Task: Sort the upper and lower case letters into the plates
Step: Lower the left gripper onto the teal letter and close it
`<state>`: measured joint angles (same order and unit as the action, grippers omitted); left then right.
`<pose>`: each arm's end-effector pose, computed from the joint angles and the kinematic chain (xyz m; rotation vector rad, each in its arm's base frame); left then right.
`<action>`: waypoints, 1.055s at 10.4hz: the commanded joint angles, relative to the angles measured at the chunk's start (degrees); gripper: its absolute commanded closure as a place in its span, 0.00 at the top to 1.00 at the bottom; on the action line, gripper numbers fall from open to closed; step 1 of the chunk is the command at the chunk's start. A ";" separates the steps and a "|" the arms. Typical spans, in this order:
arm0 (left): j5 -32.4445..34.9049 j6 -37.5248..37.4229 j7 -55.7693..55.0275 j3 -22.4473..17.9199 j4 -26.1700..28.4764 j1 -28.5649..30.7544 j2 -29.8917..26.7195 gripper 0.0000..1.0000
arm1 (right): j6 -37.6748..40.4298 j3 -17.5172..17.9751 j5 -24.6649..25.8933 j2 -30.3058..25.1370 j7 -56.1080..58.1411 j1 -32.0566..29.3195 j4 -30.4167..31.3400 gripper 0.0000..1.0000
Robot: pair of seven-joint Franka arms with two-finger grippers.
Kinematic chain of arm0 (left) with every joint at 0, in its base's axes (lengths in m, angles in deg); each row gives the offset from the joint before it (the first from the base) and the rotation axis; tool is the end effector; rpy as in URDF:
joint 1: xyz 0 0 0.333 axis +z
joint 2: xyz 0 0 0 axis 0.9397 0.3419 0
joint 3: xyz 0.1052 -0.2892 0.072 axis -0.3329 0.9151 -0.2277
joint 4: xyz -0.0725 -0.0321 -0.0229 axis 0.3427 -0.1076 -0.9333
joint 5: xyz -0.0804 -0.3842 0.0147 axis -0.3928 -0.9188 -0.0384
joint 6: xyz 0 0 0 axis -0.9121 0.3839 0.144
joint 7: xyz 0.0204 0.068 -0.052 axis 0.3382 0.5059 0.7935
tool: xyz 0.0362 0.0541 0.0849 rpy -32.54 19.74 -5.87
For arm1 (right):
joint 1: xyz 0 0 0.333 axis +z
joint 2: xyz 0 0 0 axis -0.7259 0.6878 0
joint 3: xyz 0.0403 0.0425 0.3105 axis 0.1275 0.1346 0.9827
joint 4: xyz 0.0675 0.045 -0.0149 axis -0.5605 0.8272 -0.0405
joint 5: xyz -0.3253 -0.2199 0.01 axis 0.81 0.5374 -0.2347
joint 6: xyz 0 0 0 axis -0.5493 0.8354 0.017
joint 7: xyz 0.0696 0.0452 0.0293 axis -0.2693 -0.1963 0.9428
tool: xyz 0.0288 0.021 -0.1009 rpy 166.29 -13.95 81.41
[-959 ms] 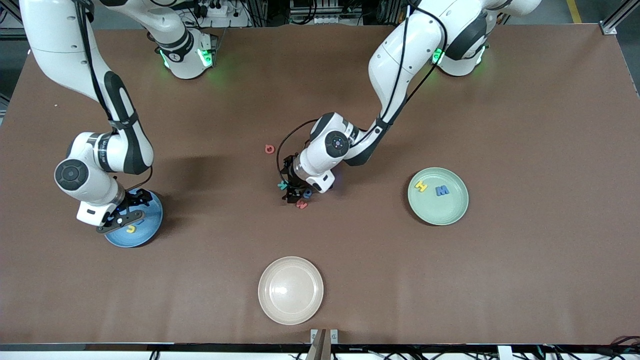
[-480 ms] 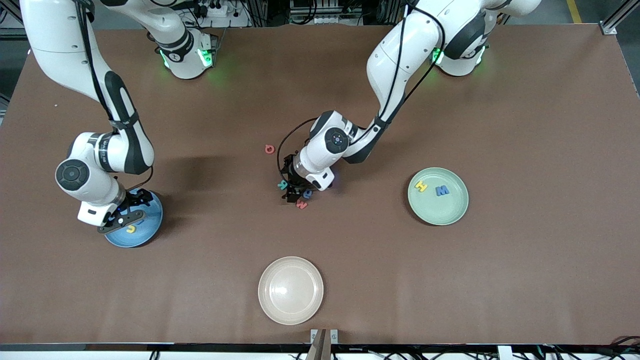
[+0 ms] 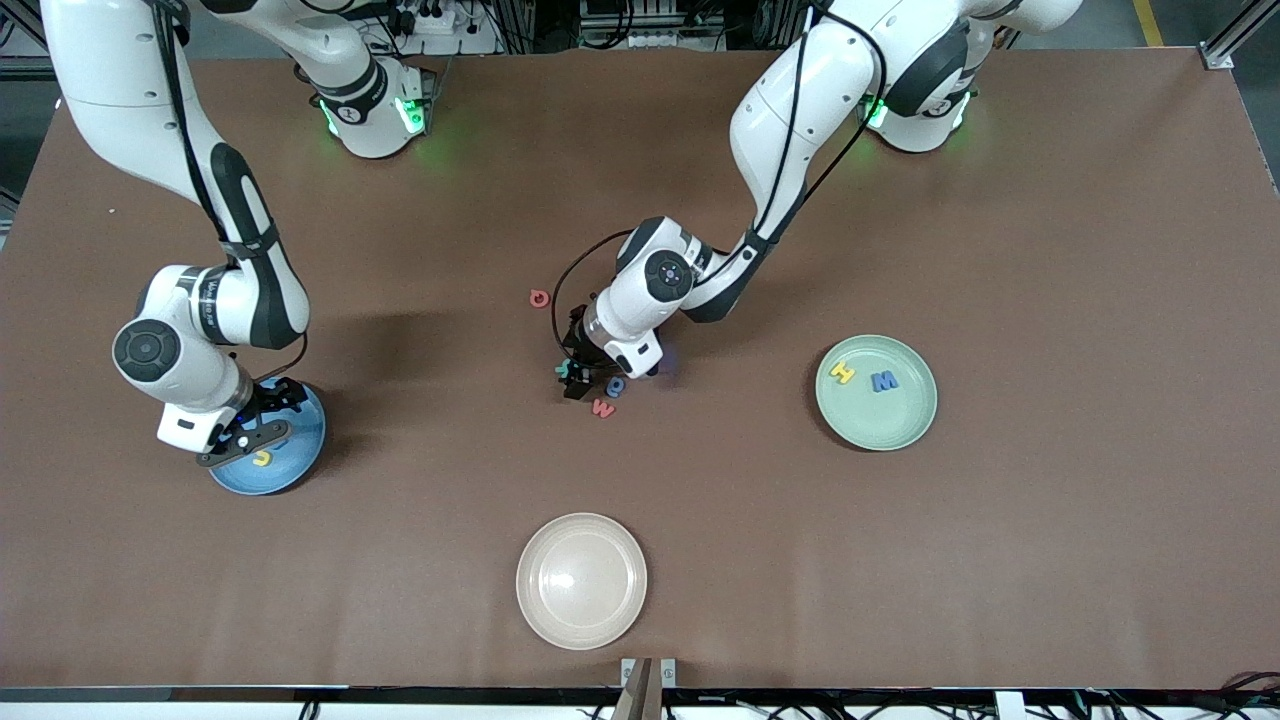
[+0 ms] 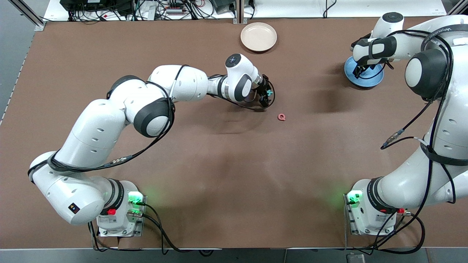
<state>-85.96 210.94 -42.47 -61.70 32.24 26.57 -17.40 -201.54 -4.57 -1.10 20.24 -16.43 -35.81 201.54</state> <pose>0.4804 -0.5851 0.1362 1.9421 1.8488 -0.4662 0.6039 -0.0644 0.1964 2.8854 0.7158 -0.0788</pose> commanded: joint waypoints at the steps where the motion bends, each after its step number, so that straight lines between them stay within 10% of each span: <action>1: -1.18 0.20 3.64 -0.48 3.32 0.02 -0.29 0.74 | -0.20 0.15 0.52 0.28 0.54 -0.10 -0.43 1.00; 11: -0.92 -1.55 5.76 -0.39 2.80 0.63 -0.55 0.50 | -0.20 0.15 0.52 0.28 0.54 -0.10 -0.43 1.00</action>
<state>-85.96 210.90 -38.66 -61.65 32.90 26.63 -17.56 -201.60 -4.53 -1.09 20.24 -16.43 -35.79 201.51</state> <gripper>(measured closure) 0.489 0.000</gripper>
